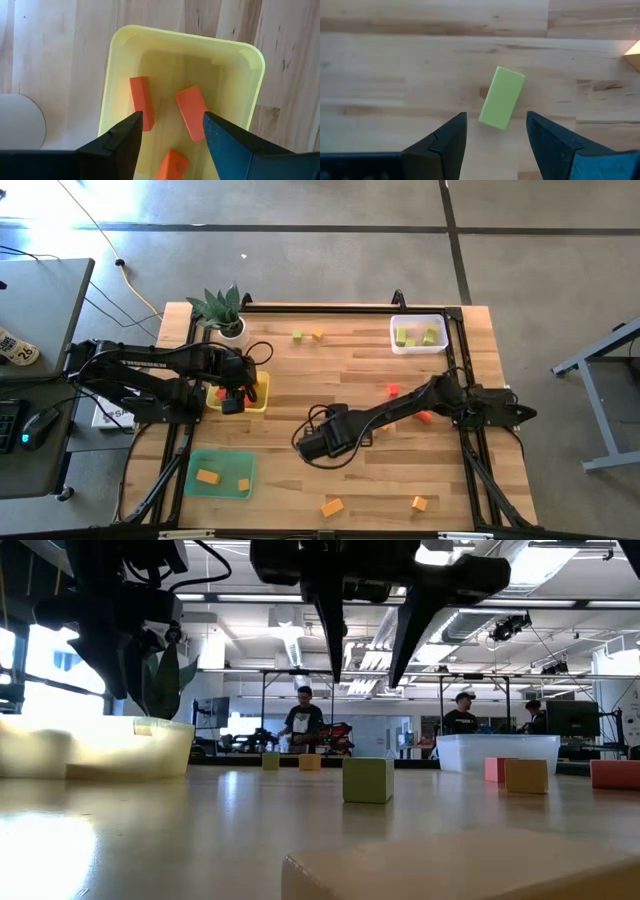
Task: Sort & place blocks by color
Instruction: Put the green block into the white bin
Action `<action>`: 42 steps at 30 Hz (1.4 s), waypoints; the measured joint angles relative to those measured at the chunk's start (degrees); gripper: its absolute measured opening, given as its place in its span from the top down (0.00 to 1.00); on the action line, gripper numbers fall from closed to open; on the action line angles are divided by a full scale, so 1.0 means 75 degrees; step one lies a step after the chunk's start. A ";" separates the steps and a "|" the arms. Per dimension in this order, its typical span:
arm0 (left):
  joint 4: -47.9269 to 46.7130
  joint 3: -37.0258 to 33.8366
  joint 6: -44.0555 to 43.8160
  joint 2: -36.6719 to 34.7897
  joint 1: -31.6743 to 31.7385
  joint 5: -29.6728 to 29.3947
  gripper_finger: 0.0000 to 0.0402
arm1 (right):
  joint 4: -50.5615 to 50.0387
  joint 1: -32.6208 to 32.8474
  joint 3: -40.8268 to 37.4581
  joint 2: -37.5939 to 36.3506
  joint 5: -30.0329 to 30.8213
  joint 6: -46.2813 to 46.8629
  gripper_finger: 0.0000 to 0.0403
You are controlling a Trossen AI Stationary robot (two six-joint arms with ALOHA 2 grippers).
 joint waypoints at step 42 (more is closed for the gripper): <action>0.1521 0.0000 0.0140 0.0000 0.0003 0.0189 0.51 | -0.1174 -0.0646 0.0538 0.1274 0.0105 -0.2574 0.74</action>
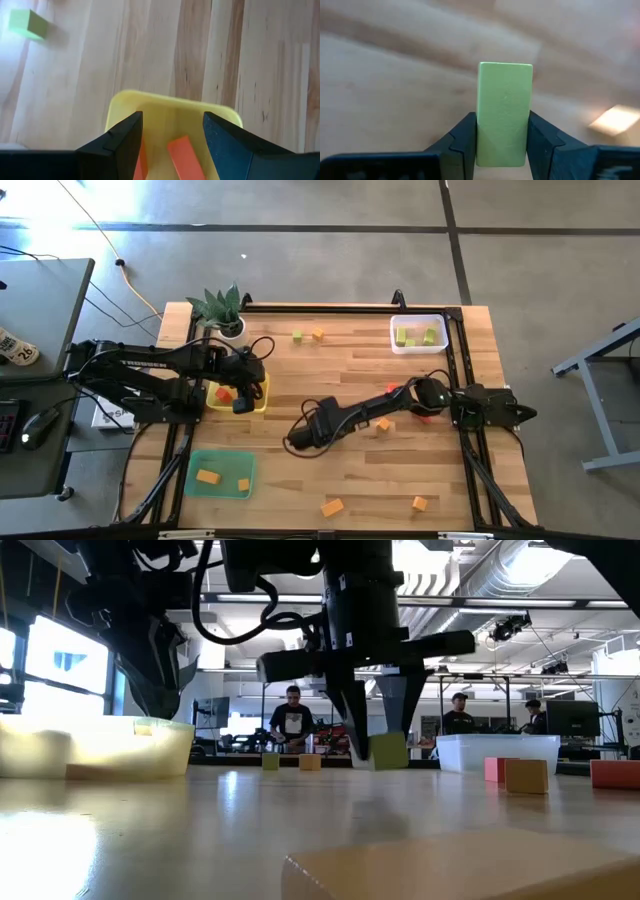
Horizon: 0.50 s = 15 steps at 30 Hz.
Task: Sort & place blocks by color
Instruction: Put the green block into the white bin
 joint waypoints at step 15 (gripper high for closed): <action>0.1624 0.0000 0.0204 0.0003 0.0003 -0.0215 0.51 | -0.0716 -0.1641 0.0753 -0.0516 0.2258 -0.4389 0.74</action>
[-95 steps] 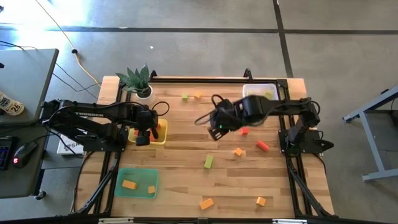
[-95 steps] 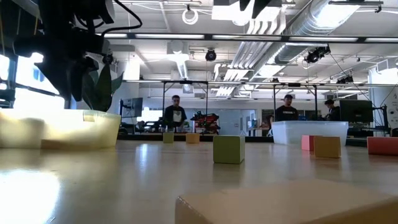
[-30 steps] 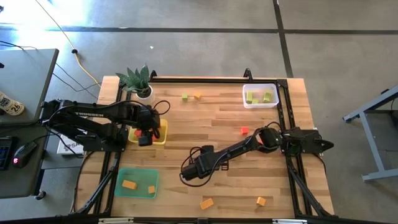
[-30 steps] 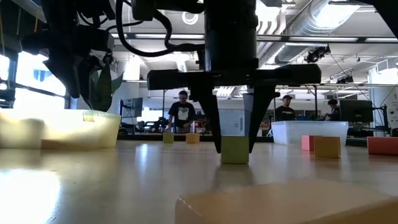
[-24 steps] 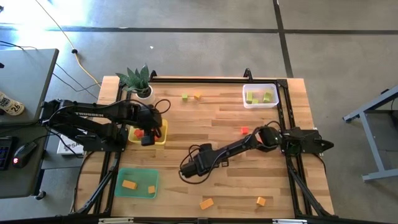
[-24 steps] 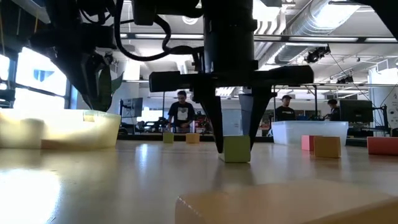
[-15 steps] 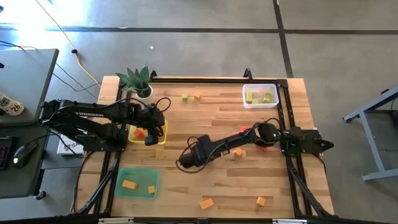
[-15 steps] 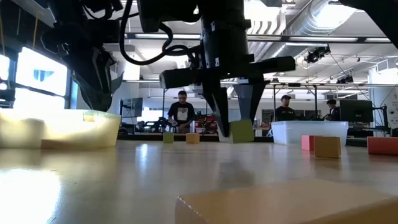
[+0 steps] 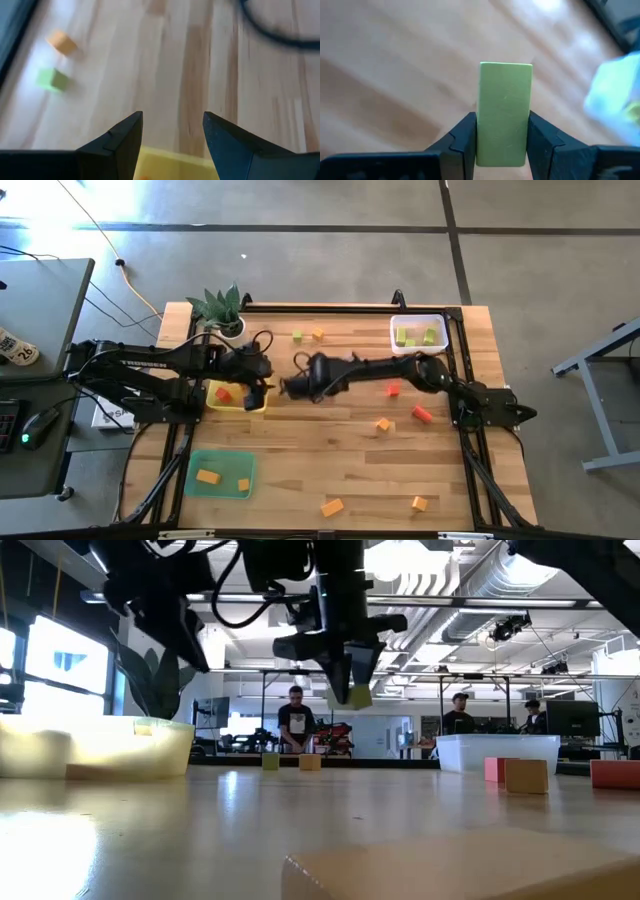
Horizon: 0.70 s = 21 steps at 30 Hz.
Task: Sort & place blocks by color
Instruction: Put the green block into the white bin
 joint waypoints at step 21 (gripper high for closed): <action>0.3041 0.0003 0.0729 0.0000 0.1074 -0.0456 0.51 | -0.0001 -0.2683 -0.0009 -0.1422 0.2027 -0.4047 0.74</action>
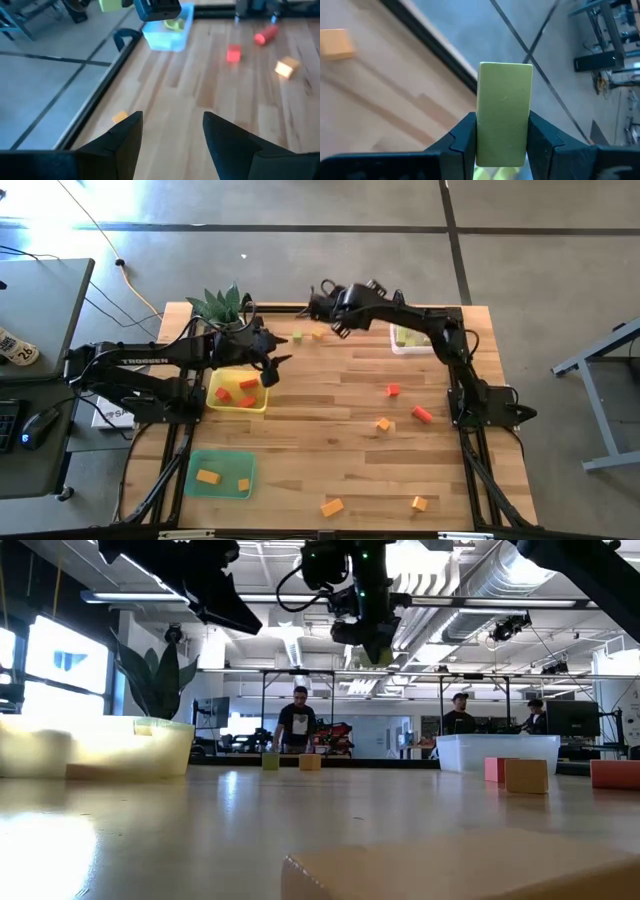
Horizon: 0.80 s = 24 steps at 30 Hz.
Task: Sort & place blocks by color
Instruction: Put the green block into the white bin
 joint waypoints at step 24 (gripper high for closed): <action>0.1046 0.0000 0.0201 0.0113 0.1313 0.0032 0.51 | 0.2997 -0.2578 -0.6212 -0.3390 -0.1901 -0.0181 0.74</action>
